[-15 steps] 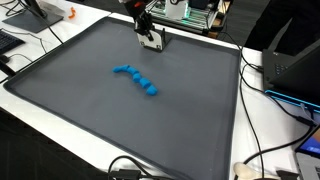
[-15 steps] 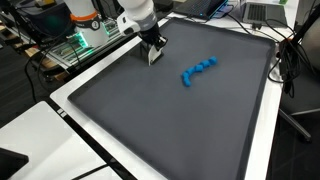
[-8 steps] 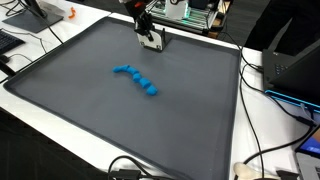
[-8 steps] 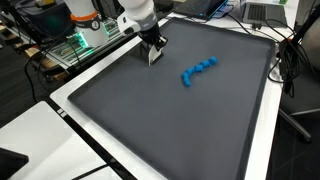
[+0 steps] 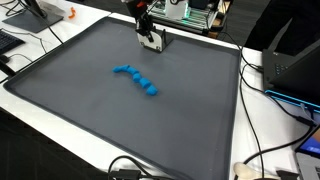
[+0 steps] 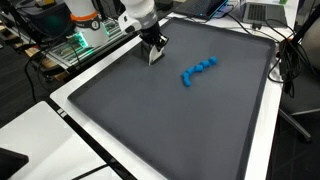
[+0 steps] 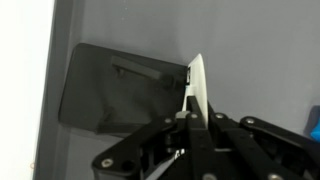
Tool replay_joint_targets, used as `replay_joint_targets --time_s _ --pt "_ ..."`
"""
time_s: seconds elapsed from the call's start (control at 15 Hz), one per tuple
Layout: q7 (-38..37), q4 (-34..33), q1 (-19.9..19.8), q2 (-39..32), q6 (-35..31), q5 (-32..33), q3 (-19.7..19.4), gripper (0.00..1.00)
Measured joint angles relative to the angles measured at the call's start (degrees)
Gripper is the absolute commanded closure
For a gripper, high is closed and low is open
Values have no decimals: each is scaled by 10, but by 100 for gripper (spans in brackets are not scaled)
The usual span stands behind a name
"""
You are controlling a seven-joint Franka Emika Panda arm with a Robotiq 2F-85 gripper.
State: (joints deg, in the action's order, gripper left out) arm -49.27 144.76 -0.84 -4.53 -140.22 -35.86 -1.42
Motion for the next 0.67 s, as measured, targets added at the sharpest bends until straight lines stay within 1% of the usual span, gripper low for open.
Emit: replay_joint_targets --time_s 0.27,0.33,0.4,0.47,0.53,0.6,0.67 --pt "17 20 0 13 -19 -22 3 99" --pt "20 24 0 16 -21 -27 3 94" --pt "21 27 0 19 -23 -31 3 87" --pt "21 30 0 19 -23 -34 3 86" --pt "21 35 0 18 -23 -37 3 71" --pt "23 39 0 16 -25 -41 3 59" --pt "25 43 0 14 -25 -44 3 52"
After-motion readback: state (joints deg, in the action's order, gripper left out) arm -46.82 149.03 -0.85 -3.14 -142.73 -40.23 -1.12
